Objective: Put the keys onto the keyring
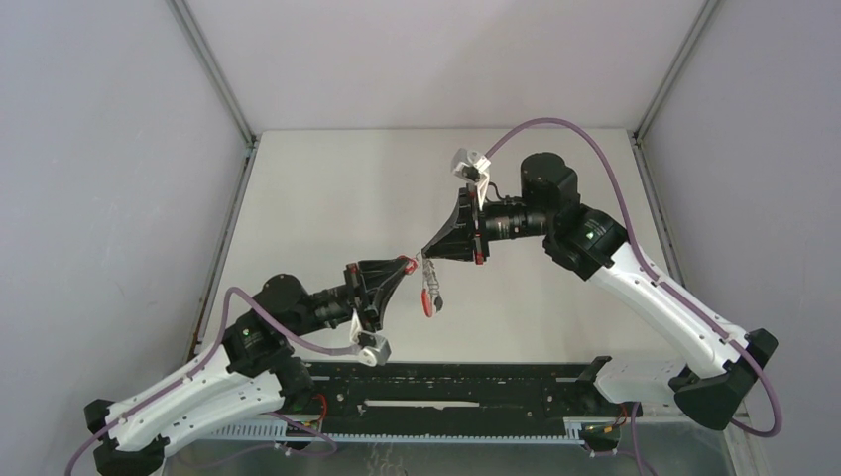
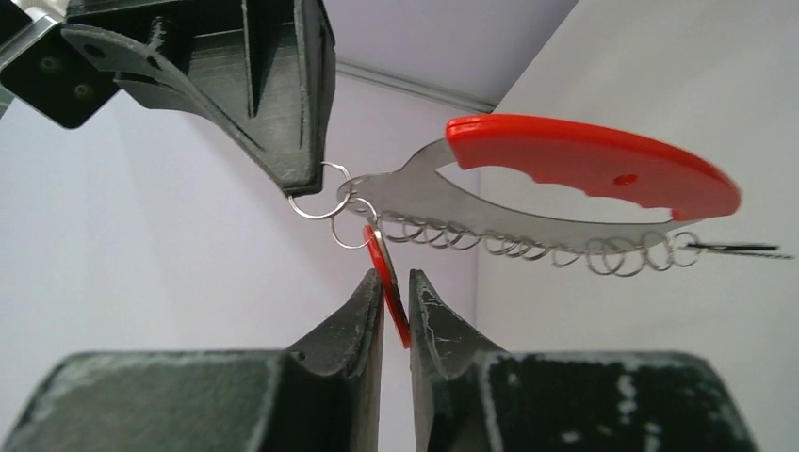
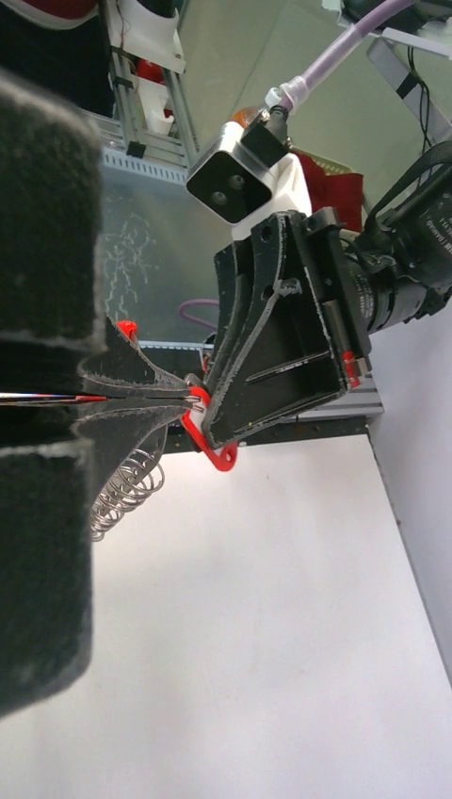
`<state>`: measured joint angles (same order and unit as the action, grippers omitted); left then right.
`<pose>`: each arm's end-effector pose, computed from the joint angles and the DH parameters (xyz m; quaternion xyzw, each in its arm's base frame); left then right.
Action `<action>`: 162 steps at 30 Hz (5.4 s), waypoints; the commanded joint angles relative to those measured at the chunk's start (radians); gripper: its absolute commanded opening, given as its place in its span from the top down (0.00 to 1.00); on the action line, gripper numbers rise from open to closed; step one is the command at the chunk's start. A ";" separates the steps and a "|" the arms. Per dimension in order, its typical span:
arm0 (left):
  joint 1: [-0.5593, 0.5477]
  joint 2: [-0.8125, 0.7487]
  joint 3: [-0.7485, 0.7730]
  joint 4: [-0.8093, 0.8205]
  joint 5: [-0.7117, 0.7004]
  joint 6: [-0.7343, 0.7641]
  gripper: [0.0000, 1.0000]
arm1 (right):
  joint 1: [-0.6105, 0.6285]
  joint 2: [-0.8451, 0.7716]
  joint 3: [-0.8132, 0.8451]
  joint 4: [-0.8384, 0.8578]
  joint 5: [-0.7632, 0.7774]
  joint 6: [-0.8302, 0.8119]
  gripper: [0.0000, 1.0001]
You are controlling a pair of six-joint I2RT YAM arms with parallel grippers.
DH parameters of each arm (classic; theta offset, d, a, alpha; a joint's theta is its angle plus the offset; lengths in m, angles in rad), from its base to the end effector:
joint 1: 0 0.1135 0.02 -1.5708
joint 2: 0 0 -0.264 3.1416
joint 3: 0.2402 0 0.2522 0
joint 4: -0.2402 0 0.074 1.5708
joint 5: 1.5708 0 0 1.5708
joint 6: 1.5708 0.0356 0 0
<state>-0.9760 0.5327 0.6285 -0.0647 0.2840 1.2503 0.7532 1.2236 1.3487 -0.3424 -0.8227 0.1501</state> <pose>0.0695 -0.1206 0.3341 0.6630 0.2133 -0.0004 0.7176 0.1730 0.1980 0.4307 -0.4513 0.6080 0.5310 0.3804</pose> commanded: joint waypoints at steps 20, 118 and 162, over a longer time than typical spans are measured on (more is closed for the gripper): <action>-0.002 0.006 0.126 -0.115 0.009 -0.367 0.31 | -0.017 -0.231 -0.265 0.536 0.089 0.053 1.00; 0.231 0.238 0.375 -0.140 0.370 -1.084 1.00 | 0.084 -0.205 -0.388 0.776 -0.010 0.028 1.00; 0.231 0.391 0.715 -0.694 0.366 -0.702 1.00 | 0.208 0.159 0.356 -0.460 0.238 -0.560 0.67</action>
<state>-0.7490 0.9298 1.2728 -0.7788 0.6262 0.5346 0.9455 1.3666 1.6638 -0.8410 -0.6060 -0.3920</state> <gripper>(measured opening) 0.009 0.345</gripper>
